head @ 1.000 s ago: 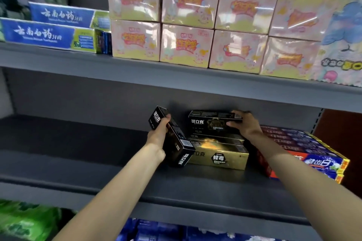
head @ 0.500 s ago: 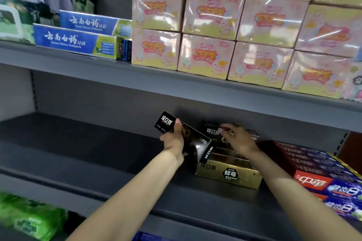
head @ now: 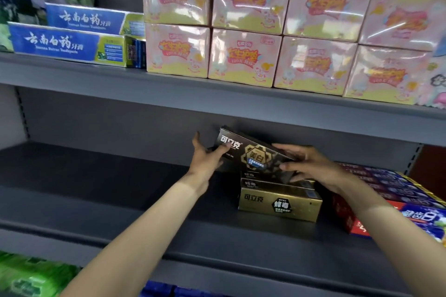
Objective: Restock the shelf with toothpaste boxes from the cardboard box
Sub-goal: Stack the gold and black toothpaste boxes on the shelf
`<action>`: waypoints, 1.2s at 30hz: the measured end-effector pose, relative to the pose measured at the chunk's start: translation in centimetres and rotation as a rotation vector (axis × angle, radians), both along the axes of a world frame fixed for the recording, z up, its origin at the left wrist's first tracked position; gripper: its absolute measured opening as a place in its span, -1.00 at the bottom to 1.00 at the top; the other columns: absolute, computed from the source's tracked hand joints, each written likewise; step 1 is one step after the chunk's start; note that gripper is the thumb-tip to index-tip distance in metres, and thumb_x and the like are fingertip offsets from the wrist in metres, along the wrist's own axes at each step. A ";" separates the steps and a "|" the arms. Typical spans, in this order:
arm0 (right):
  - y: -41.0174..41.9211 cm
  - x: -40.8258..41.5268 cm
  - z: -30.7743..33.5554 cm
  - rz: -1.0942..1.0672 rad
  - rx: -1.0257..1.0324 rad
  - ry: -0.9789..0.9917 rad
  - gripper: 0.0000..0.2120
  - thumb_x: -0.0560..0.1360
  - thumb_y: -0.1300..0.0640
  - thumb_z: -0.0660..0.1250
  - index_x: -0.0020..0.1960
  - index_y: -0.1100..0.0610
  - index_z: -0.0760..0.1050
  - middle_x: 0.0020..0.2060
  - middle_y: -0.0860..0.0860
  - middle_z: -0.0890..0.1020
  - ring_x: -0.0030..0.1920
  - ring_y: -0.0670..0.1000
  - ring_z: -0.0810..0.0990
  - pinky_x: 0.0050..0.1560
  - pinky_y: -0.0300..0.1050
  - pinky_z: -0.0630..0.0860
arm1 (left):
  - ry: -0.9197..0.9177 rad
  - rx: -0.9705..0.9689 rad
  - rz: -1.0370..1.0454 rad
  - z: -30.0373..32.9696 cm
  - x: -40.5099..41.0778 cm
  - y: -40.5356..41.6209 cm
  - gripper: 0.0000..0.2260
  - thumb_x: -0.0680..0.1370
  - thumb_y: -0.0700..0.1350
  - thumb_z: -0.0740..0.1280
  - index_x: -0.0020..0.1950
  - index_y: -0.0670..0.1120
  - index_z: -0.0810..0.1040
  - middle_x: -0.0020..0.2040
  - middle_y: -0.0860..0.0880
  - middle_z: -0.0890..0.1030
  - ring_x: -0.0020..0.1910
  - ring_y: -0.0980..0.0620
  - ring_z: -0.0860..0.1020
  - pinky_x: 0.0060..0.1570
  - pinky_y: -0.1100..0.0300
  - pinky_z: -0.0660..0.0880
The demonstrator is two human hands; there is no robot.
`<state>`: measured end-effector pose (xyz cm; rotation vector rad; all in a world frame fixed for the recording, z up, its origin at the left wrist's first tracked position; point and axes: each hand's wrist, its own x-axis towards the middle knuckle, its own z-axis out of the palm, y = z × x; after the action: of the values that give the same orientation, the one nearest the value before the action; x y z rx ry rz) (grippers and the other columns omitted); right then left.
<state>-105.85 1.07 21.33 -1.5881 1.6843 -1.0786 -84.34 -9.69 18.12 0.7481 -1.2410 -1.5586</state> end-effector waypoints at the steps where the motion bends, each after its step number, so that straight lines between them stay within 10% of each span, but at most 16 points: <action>1: 0.3 -0.4 0.0 -0.017 -0.021 0.005 -0.53 0.45 0.28 0.37 0.23 -0.16 0.44 0.19 -0.07 0.47 0.08 -0.15 0.52 -0.17 -0.38 0.55 | -0.093 -0.047 -0.037 0.0 0.1 -0.1 -0.35 0.50 -0.19 0.39 0.49 0.03 0.14 0.30 -0.10 0.47 0.24 -0.03 0.48 0.26 0.07 0.43; 6: -0.1 -2.8 -0.3 -0.205 -0.101 0.304 -0.53 0.40 0.27 0.44 0.15 -0.19 0.48 0.29 0.04 0.49 0.21 0.01 0.49 0.29 -0.01 0.42 | -0.447 -0.216 -0.029 -0.5 -1.9 -0.5 -0.66 0.53 -0.24 0.35 0.30 -0.11 0.49 0.22 -0.07 0.54 0.11 0.06 0.49 0.20 0.23 0.42; 12: -0.3 -4.4 -1.3 -0.301 -0.095 0.437 -0.55 0.48 0.26 0.36 0.31 -0.04 0.45 -0.13 -0.05 0.55 -0.25 -0.26 0.36 -0.13 -0.33 0.37 | -0.531 -0.233 -0.022 -0.2 -5.1 -0.1 -0.58 0.54 -0.25 0.31 0.39 -0.10 0.39 0.26 -0.10 0.53 0.22 -0.06 0.51 0.30 0.08 0.42; 16: -0.3 -4.8 -1.9 -0.367 -0.090 0.517 -0.55 0.50 0.30 0.32 0.34 0.01 0.44 0.33 0.09 0.46 0.34 0.09 0.42 0.34 -0.11 0.31 | -0.596 -0.263 -0.005 -0.4 -5.0 -0.3 -0.56 0.55 -0.25 0.30 0.43 -0.14 0.34 0.24 -0.07 0.54 0.26 -0.01 0.47 0.31 0.21 0.35; 29: -1.9 -2.2 -3.6 -0.512 -0.026 0.816 -0.53 0.54 0.23 0.26 0.43 0.04 0.31 0.43 0.02 0.26 0.46 0.07 0.16 0.44 0.04 0.24 | -0.911 -0.616 -0.152 0.0 -4.7 -0.1 -0.53 0.60 -0.25 0.20 0.49 -0.04 0.23 0.35 -0.12 0.43 0.23 -0.04 0.49 0.13 0.28 0.41; 36: -0.3 5.1 -3.8 -0.514 -0.120 0.820 -0.62 0.52 0.26 0.25 0.32 0.06 0.43 0.36 0.01 0.36 0.39 0.07 0.29 0.34 -0.04 0.34 | -1.213 -1.104 0.091 -0.7 -2.3 0.7 -0.58 0.58 -0.15 0.22 0.43 -0.04 0.28 0.39 -0.11 0.34 0.38 -0.13 0.31 0.32 -0.04 0.33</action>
<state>-100.75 0.76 17.48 -1.8693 2.7231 -0.7899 -86.63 -8.96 17.39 0.9276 -2.5065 0.0012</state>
